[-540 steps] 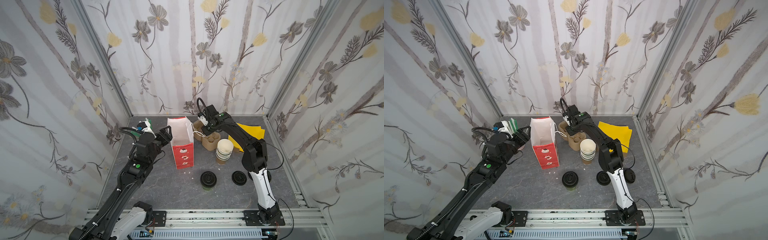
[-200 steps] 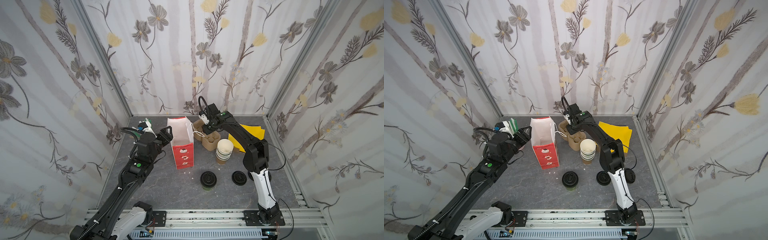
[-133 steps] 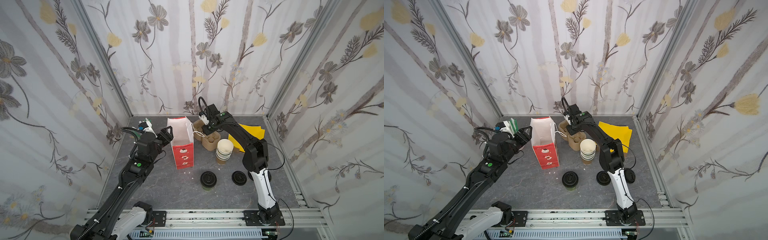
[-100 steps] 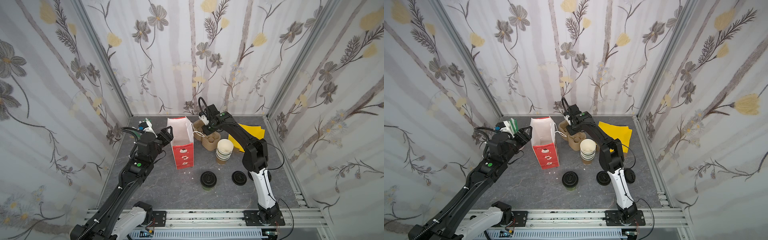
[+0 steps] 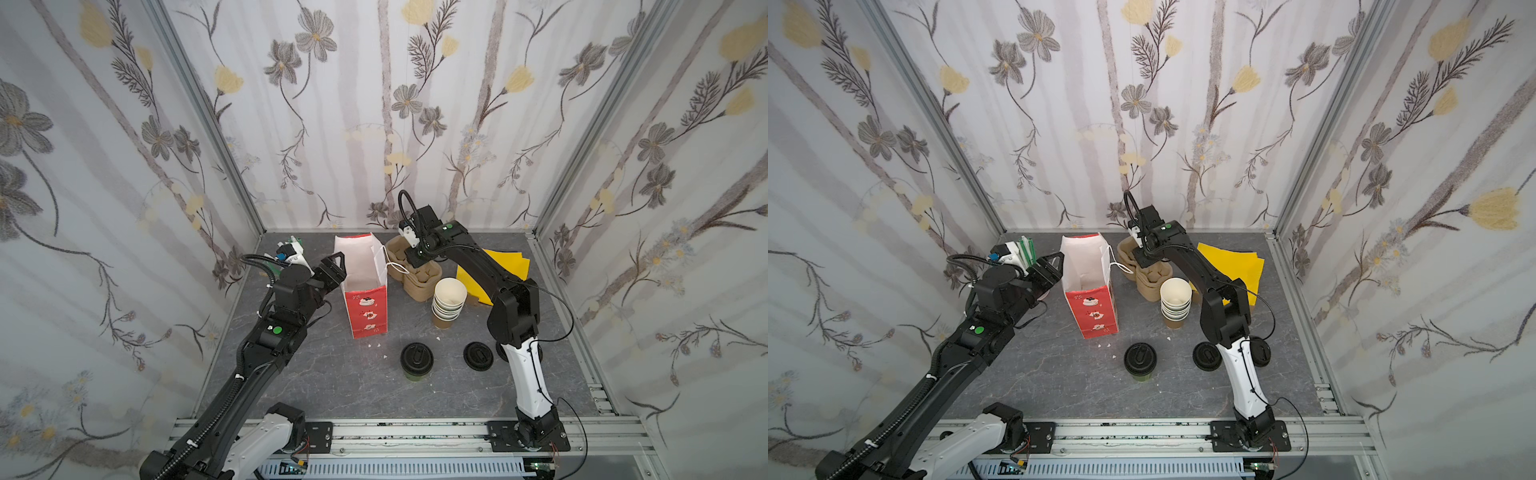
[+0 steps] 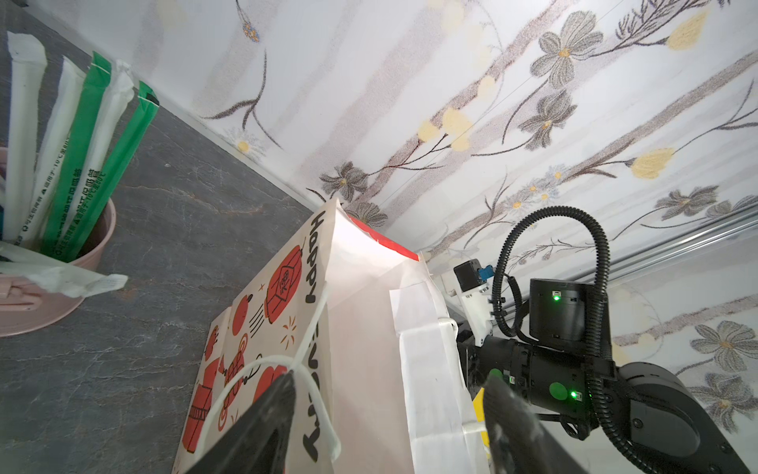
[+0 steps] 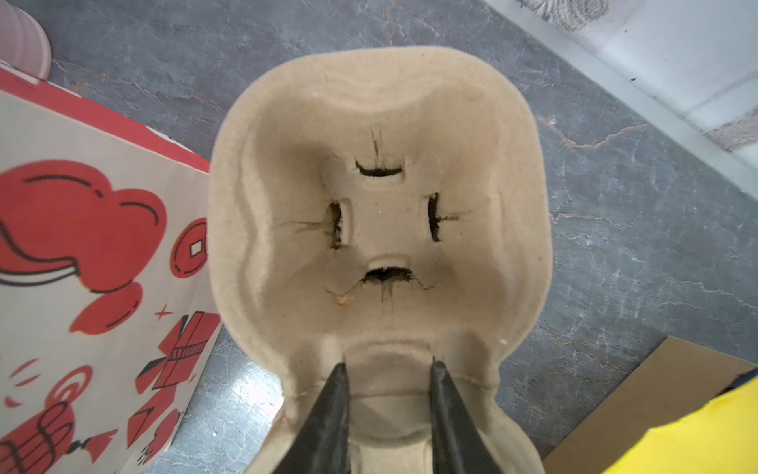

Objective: Pack a coffee takeout order
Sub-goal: Pick up the cup tray from the cup tray.

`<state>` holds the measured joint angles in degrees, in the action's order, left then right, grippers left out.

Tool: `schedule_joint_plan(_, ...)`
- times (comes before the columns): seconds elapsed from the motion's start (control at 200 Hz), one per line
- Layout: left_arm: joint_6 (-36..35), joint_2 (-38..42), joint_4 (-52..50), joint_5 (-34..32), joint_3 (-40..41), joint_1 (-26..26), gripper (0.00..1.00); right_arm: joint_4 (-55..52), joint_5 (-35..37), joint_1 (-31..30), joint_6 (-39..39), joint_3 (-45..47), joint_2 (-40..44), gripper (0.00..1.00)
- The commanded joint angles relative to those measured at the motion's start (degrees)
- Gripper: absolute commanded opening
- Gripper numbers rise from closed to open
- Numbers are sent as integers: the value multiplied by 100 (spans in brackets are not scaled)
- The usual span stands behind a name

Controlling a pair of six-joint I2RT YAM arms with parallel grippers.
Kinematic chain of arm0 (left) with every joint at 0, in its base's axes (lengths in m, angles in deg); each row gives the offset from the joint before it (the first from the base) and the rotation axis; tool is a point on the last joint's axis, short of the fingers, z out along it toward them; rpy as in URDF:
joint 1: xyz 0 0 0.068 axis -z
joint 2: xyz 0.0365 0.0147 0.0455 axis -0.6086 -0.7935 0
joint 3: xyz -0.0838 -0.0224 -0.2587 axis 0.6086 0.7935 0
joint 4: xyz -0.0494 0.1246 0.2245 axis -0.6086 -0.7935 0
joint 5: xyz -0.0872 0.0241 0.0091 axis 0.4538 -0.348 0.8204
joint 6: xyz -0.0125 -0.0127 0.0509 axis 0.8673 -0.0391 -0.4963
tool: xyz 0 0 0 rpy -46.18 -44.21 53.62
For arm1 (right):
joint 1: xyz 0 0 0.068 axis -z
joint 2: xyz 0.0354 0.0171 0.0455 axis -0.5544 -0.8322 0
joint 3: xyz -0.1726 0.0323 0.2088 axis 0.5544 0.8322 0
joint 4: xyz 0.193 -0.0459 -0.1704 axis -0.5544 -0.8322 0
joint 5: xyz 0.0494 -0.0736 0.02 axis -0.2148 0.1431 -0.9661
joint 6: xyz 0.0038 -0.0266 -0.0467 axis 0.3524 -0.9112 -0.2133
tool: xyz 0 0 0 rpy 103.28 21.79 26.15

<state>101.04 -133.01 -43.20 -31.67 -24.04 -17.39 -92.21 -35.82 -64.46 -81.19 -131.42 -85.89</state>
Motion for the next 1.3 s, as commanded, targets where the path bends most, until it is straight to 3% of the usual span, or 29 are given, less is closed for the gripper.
schedule_joint_plan(0.0, 50, 16, 142, -32, -20, -6, 73, 173, -43, 3, 22, -25, 121, 28)
schedule_joint_plan(0.245, 44, 75, 142, -11, -7, -5, 73, 187, -51, 20, 68, -25, 82, 28)
schedule_joint_plan(0.49, -619, -209, 145, 728, -380, 305, 74, 214, -333, 80, 204, -25, 53, 29)
schedule_joint_plan(0.679, -1099, -386, 137, 417, -569, 934, 74, 183, -564, 132, 279, -25, 45, 30)
schedule_joint_plan(1.129, -1121, -503, 137, 314, -711, 1078, 75, 187, -558, 179, 357, -25, 5, 32)
schedule_joint_plan(1.299, -1327, -823, 134, -152, -1075, 1854, 76, 166, -439, 161, 370, -25, 40, 32)
